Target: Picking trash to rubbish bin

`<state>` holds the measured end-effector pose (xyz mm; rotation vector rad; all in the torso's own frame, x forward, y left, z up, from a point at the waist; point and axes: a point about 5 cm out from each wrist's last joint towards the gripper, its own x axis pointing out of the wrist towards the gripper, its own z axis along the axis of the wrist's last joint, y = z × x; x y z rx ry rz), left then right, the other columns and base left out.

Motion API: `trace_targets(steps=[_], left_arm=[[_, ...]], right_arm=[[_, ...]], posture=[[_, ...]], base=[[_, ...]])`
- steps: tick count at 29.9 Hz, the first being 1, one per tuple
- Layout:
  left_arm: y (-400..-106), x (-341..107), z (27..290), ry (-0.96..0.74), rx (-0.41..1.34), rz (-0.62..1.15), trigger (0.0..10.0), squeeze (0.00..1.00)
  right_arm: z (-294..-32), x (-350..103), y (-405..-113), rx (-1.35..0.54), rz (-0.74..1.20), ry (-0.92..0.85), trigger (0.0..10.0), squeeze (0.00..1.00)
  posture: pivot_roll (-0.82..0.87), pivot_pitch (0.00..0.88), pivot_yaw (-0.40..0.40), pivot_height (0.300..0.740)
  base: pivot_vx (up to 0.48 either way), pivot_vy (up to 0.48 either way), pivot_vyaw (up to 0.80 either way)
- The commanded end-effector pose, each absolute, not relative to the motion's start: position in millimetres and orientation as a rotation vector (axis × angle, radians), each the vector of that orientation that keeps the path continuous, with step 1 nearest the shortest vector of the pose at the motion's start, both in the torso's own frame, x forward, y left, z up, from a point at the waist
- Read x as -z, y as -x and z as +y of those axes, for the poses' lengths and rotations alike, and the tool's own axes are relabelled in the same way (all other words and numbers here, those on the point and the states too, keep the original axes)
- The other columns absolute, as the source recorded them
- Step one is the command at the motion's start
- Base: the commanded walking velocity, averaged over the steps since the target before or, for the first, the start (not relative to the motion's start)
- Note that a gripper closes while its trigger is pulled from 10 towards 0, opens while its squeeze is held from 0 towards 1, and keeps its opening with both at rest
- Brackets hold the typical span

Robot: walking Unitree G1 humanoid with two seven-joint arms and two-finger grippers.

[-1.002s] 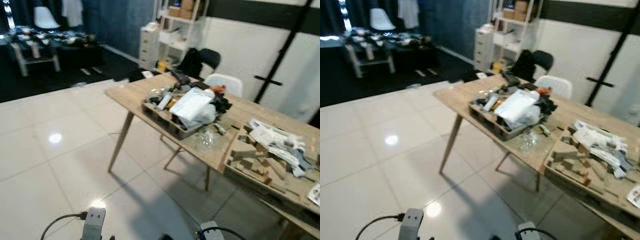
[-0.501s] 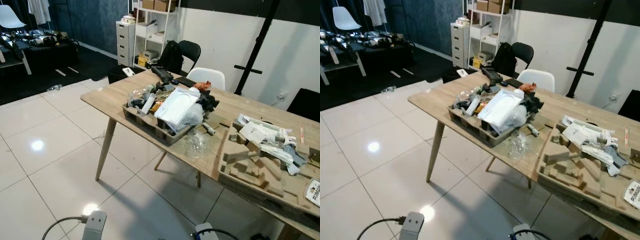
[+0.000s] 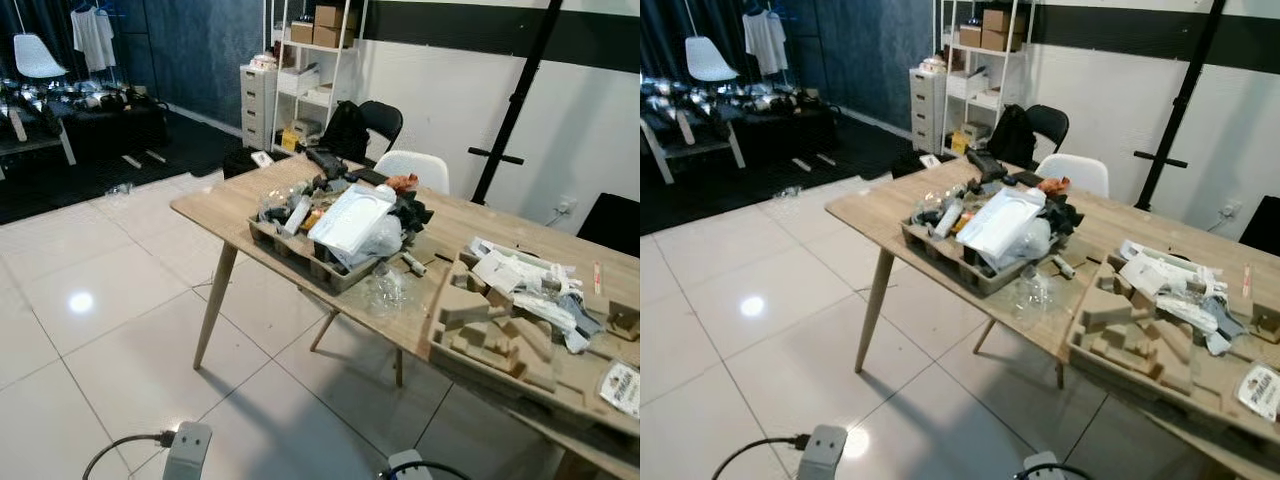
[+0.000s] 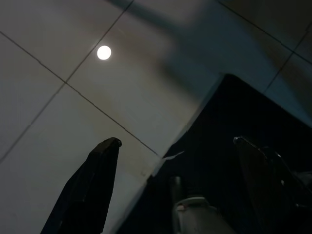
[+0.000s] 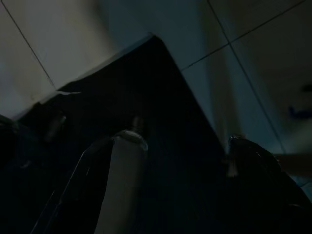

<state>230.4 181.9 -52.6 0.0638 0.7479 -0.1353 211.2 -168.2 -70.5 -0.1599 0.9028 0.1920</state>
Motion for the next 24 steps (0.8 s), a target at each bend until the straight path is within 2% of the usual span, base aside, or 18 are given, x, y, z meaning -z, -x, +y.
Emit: trace_targets(steps=[1,14,24], left_arm=[[-226.0,56.3,181.5,-0.046,0.127,0.773,10.0,0.07],[-224.5,56.9,179.1,-0.059,0.149,0.769,10.0,0.08],[-223.7,57.8,180.5,-0.046,0.129,0.779,10.0,0.08]], right_arm=[[-171.3,71.9,-208.5,-0.188,0.917,0.166,10.0,0.00],[-170.7,71.8,-208.9,-0.193,0.920,0.170,10.0,0.00],[-172.6,73.0,-207.1,-0.183,0.935,0.171,10.0,0.00]], posture=[[0.05,0.060,-0.052,0.740],[0.05,0.045,-0.055,0.740],[0.05,0.033,-0.052,0.740]], base=[[0.000,0.000,0.00],[0.000,0.000,0.00],[0.000,0.000,-0.80]])
